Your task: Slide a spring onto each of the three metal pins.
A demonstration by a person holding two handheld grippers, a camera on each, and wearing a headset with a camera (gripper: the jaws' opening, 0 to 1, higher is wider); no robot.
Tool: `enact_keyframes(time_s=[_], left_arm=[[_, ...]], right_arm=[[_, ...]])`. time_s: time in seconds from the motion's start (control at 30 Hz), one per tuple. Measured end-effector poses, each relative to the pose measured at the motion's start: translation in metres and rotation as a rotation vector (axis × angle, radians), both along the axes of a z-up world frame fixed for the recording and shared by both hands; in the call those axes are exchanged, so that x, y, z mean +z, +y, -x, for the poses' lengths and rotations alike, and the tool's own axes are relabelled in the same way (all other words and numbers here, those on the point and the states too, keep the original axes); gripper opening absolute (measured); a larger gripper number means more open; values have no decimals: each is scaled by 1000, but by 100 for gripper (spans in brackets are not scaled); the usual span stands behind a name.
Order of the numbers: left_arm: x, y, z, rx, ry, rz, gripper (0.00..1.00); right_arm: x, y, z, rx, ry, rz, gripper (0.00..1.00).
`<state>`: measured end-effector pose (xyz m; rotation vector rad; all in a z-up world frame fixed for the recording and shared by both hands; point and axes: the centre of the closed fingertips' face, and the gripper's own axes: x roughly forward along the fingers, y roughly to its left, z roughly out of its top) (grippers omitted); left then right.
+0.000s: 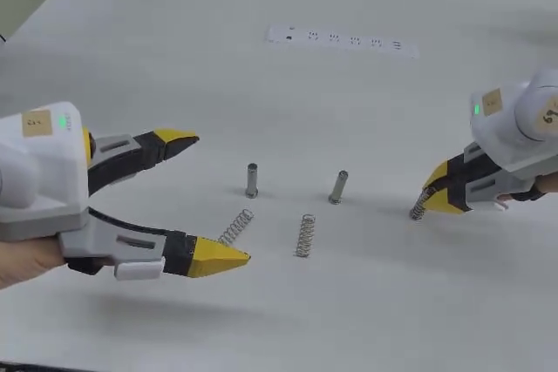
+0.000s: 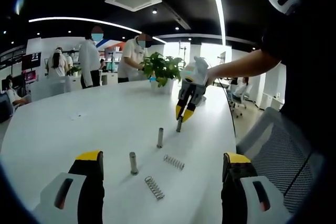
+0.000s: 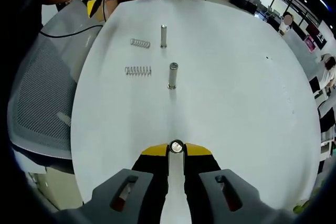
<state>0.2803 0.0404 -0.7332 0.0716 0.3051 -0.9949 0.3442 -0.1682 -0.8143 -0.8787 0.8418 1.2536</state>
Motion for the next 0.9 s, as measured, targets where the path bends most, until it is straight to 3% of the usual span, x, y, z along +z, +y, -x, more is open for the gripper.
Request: enact_keyframes(time_s=[0.9], left_arm=[[-1,-1,2,-4,11,3,88]], right_arm=[[-1,-4,2,34,-15,13,10]])
